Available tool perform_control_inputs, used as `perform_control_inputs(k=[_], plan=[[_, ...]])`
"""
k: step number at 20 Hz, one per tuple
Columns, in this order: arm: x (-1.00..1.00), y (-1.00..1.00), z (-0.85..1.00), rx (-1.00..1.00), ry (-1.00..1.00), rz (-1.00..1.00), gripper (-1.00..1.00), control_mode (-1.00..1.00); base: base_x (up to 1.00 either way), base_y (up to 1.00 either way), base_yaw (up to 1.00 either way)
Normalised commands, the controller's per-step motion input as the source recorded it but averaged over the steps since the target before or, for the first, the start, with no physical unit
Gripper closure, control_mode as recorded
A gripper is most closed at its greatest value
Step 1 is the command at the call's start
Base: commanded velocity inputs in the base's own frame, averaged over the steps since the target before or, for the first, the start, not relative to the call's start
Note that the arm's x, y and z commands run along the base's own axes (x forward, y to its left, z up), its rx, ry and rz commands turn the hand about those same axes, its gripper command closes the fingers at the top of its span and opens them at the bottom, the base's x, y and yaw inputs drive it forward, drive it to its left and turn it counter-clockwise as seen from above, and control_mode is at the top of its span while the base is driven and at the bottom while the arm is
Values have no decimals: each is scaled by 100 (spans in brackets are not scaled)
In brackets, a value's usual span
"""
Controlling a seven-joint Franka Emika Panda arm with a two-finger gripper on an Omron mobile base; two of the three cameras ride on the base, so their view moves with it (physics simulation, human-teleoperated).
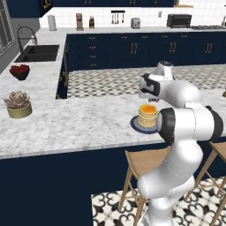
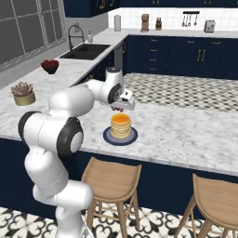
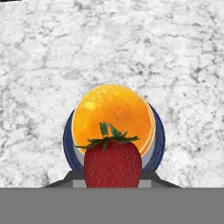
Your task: Take the strawberry from the fridge and place it on top of the pancake, located on the dining counter.
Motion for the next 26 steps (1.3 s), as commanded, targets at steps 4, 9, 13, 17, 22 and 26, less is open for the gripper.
perform_control_inputs(k=[4,9,13,17,22,26], plan=[[0,0,-40,0,18,0,100,-100,0,0,0],[1,0,-25,0,5,0,100,-100,0,0,0],[12,0,-24,0,-1,0,100,-100,0,0,0],[5,0,-25,0,0,0,100,-100,0,0,0],[5,0,-23,0,0,0,100,-100,0,0,0],[8,0,-20,0,-1,0,100,-100,0,0,0]])
